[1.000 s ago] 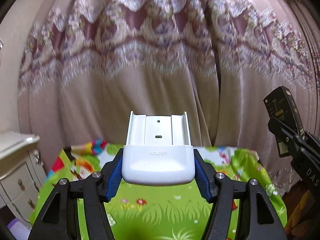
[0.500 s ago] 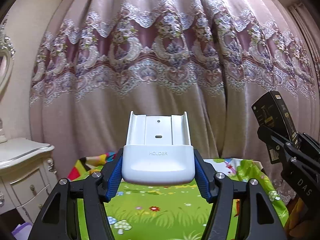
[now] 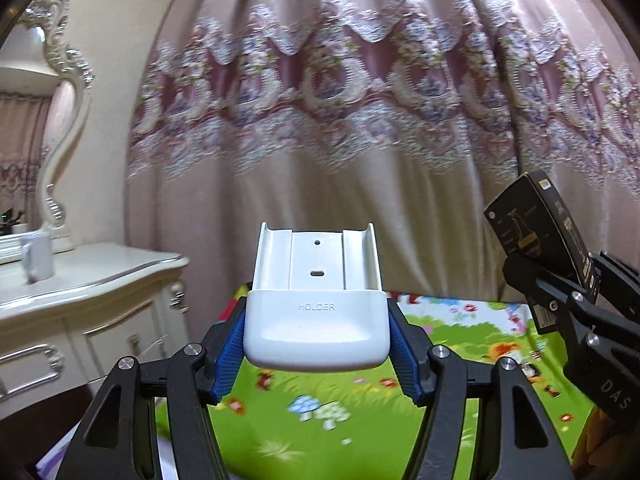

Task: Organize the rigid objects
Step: 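Carry both items over the bin and open both tools to drop them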

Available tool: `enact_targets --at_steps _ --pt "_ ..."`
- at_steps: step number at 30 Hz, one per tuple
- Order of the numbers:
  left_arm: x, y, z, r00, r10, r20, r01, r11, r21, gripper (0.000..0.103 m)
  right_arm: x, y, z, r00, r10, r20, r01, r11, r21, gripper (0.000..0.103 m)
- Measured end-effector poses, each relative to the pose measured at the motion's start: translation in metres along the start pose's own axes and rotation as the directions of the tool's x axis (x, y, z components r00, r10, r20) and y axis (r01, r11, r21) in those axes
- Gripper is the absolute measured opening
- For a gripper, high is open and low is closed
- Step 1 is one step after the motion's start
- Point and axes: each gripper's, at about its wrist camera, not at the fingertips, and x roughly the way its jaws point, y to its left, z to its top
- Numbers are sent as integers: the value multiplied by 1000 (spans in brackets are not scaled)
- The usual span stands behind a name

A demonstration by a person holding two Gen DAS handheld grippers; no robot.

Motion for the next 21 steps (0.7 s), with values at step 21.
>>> enact_targets --at_steps 21 --pt "-28 160 -124 866 288 -409 -379 912 -159 64 121 181 -67 706 487 -515 -581 813 -27 43"
